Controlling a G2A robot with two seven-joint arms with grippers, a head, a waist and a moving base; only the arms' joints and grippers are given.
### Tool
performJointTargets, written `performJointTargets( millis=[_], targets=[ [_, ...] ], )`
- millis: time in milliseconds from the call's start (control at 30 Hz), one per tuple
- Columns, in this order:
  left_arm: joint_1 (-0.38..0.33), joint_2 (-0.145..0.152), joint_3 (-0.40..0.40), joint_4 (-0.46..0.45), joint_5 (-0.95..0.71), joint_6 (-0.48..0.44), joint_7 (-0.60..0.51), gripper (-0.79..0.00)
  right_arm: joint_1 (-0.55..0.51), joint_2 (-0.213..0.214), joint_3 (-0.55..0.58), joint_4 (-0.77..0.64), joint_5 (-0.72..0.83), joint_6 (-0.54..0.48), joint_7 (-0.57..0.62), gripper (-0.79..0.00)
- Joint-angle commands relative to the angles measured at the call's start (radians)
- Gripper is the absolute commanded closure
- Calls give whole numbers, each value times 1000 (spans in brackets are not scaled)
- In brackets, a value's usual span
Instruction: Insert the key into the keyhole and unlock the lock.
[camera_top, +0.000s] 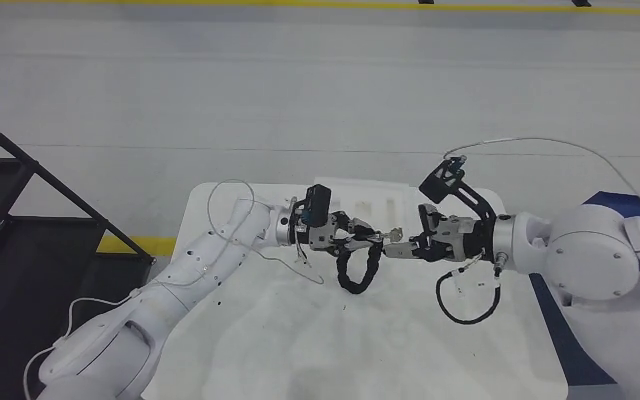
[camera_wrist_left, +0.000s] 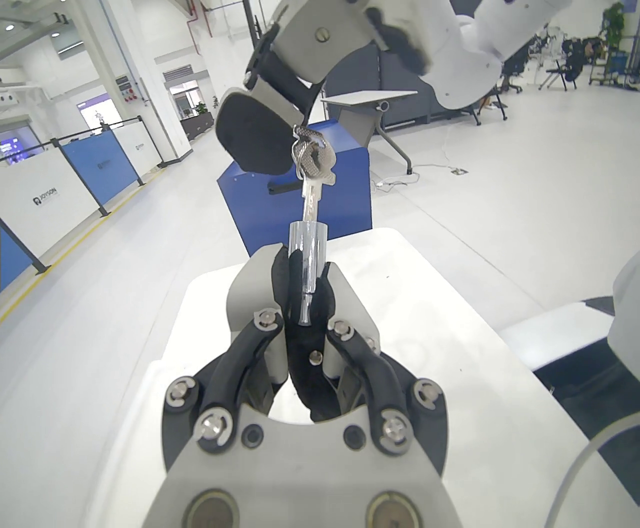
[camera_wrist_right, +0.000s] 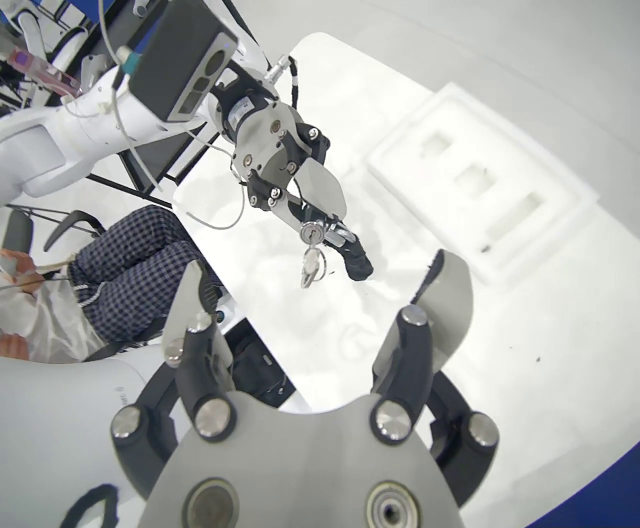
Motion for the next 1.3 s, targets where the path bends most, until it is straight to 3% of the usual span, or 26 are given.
performJointTargets(
  millis=[0,267,500,733,1067,1267],
  targets=[
    [-3,2,16,8,-84,0,-41,0,0,2,-3,4,4,-119,5,-785],
    [-57,34,127,-27,-443,0,-258,0,-3,10,-11,18,-11,-296,34,-785],
    [-108,68,172,-64,-638,0,-397,0,-2,12,-22,23,-22,-326,36,-785],
    [-113,91,193,-89,-691,0,-466,0,-13,12,-22,28,-40,-322,12,-785],
    [-107,103,205,-96,-723,0,-495,0,-46,19,-1,9,-185,-555,-154,-785],
    [-113,98,204,-95,-706,0,-511,0,-15,15,-63,-6,-266,-564,-136,-785]
  ],
)
